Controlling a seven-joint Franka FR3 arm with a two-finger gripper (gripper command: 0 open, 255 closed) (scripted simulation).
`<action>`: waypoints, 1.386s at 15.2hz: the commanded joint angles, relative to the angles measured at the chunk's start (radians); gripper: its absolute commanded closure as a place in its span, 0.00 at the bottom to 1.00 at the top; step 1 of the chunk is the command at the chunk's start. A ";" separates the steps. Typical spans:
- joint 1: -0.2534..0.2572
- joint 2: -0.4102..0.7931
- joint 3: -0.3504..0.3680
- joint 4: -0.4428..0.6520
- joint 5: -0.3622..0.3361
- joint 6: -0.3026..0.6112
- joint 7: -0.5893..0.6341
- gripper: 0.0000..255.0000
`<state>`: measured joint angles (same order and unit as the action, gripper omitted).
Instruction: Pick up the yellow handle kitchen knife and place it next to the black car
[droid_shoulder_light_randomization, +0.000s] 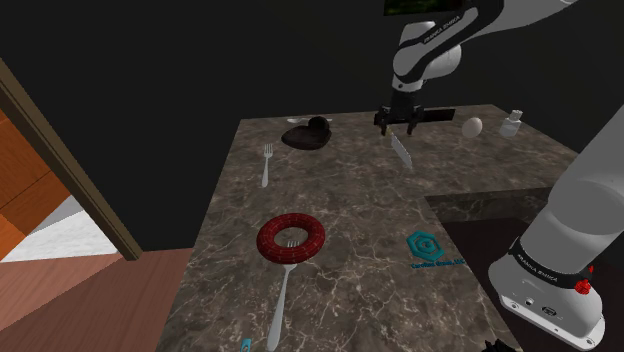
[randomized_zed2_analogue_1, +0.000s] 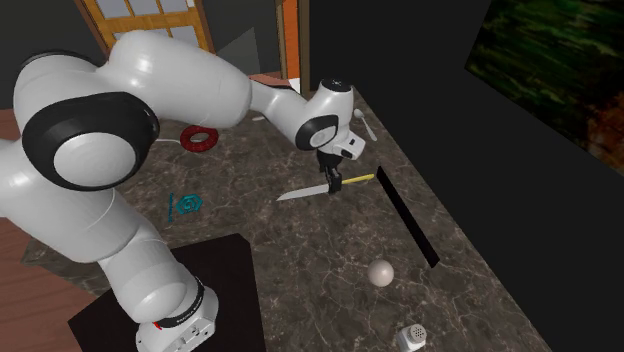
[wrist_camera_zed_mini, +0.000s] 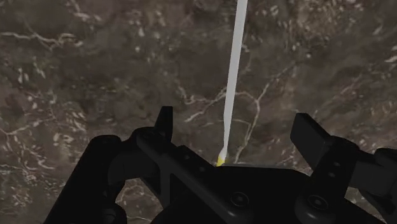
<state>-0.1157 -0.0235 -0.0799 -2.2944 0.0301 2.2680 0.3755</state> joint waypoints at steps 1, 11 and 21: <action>0.000 0.023 0.000 -0.003 0.003 0.027 -0.001 0.00; 0.001 0.053 0.001 -0.021 0.008 0.075 -0.004 0.00; 0.001 0.053 0.001 -0.021 0.008 0.075 -0.004 1.00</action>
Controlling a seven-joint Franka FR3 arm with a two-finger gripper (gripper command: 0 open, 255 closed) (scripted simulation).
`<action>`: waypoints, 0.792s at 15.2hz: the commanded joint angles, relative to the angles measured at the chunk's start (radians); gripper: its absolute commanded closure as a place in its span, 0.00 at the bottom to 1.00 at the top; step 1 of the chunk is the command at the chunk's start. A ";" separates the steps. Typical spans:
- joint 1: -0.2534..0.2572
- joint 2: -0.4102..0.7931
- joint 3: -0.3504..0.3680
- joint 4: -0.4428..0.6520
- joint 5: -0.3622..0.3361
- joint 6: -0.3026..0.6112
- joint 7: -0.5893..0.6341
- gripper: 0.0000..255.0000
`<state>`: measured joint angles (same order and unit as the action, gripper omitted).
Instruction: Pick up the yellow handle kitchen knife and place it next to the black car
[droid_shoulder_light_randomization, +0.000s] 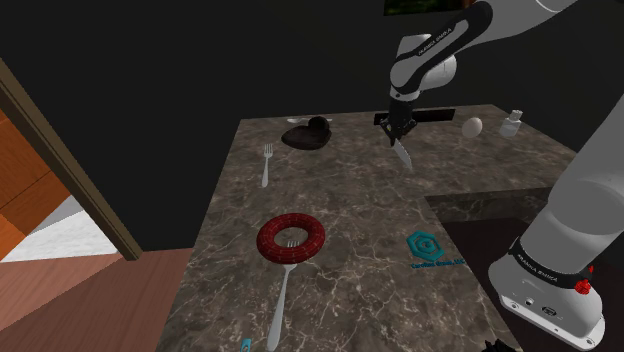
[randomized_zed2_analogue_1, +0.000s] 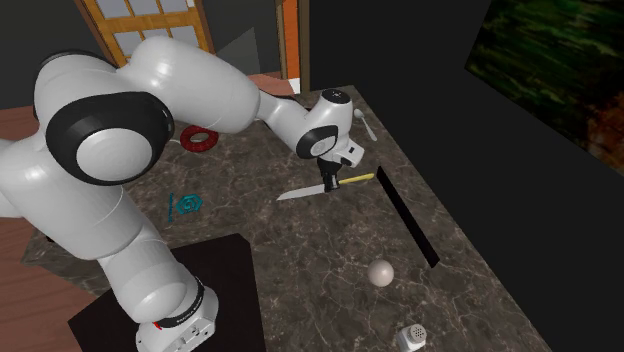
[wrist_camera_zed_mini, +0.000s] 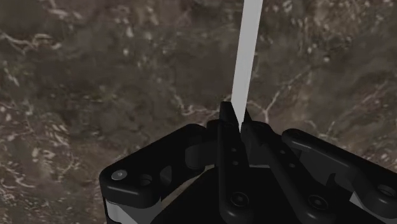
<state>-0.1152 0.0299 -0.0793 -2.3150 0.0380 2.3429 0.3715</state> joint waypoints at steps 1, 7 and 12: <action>0.000 0.000 0.000 0.000 0.000 0.000 0.000 1.00; 0.000 -0.050 0.000 0.031 -0.008 -0.080 0.007 1.00; 0.000 -0.086 0.000 0.062 -0.013 -0.148 0.012 1.00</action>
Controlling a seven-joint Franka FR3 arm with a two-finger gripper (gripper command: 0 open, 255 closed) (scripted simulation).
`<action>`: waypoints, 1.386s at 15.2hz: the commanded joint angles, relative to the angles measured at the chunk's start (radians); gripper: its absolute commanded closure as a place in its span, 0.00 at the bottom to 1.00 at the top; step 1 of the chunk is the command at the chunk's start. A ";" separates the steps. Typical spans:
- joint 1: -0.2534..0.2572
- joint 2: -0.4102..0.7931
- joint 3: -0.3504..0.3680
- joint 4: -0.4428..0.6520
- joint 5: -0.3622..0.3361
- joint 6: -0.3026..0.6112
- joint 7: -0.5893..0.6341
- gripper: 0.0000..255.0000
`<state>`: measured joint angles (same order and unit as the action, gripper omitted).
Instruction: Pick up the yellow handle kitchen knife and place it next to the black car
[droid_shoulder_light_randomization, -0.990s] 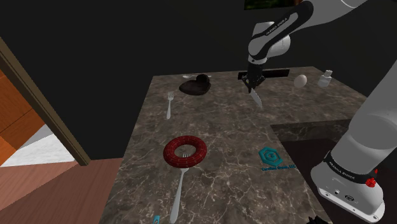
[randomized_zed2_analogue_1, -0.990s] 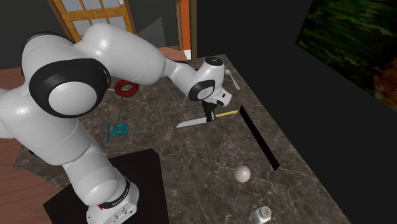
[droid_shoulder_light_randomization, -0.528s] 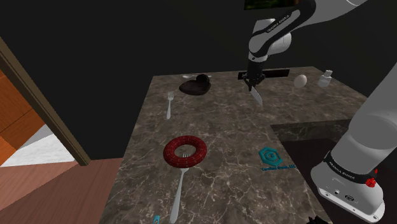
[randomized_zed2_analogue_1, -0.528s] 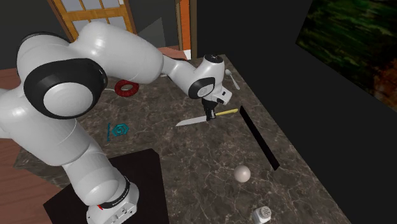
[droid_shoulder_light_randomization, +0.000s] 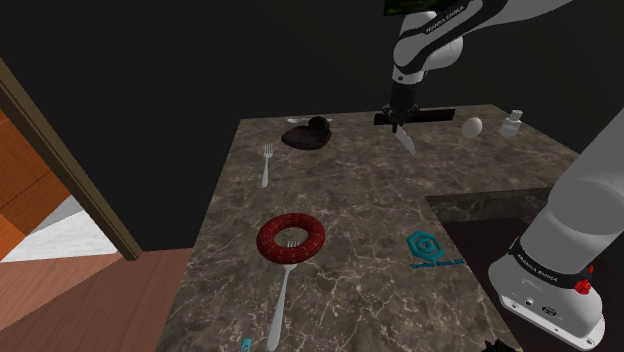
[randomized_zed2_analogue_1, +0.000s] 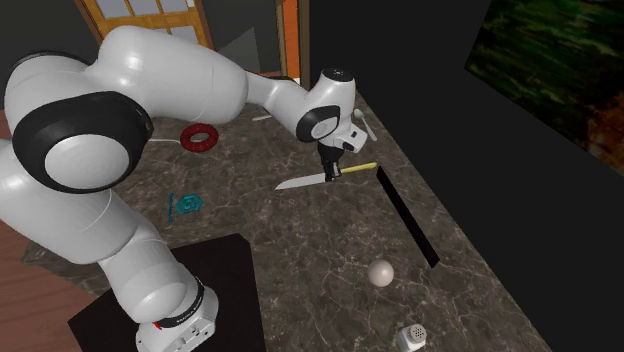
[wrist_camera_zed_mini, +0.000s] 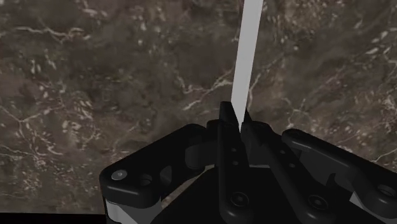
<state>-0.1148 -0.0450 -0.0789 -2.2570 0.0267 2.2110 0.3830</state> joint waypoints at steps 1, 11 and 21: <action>-0.001 -0.018 0.000 0.011 -0.002 -0.029 0.001 1.00; -0.001 -0.072 0.001 0.092 -0.009 -0.164 0.008 1.00; 0.073 -0.322 0.108 -0.150 0.013 -0.167 0.177 1.00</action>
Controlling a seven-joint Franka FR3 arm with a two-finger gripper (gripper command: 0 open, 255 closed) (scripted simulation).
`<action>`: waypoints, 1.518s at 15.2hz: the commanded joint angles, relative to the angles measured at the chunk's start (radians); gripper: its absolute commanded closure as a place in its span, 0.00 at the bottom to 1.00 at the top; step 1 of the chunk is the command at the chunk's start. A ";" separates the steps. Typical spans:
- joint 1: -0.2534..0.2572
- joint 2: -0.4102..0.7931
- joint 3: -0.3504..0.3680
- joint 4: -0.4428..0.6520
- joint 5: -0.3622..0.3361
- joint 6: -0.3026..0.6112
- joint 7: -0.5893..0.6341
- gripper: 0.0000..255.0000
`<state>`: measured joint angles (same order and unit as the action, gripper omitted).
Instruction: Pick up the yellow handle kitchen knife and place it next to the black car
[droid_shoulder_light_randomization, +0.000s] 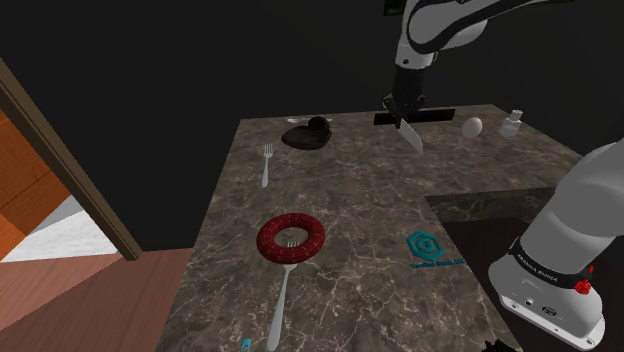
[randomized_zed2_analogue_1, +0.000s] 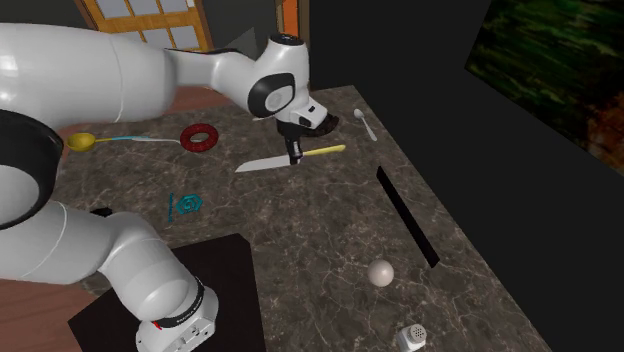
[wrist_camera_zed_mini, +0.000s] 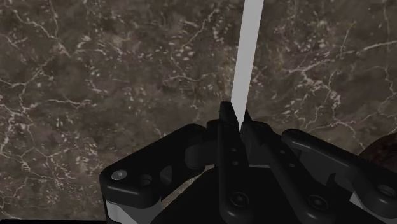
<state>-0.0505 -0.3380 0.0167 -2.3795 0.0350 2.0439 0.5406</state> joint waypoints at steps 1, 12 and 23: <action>0.018 -0.054 0.027 -0.050 0.011 -0.002 0.039 1.00; 0.154 -0.286 0.203 -0.222 0.130 -0.050 0.268 1.00; 0.316 -0.384 0.420 -0.245 0.290 -0.094 0.535 1.00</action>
<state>0.2496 -0.7142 0.4150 -2.6267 0.3093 1.9555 1.0467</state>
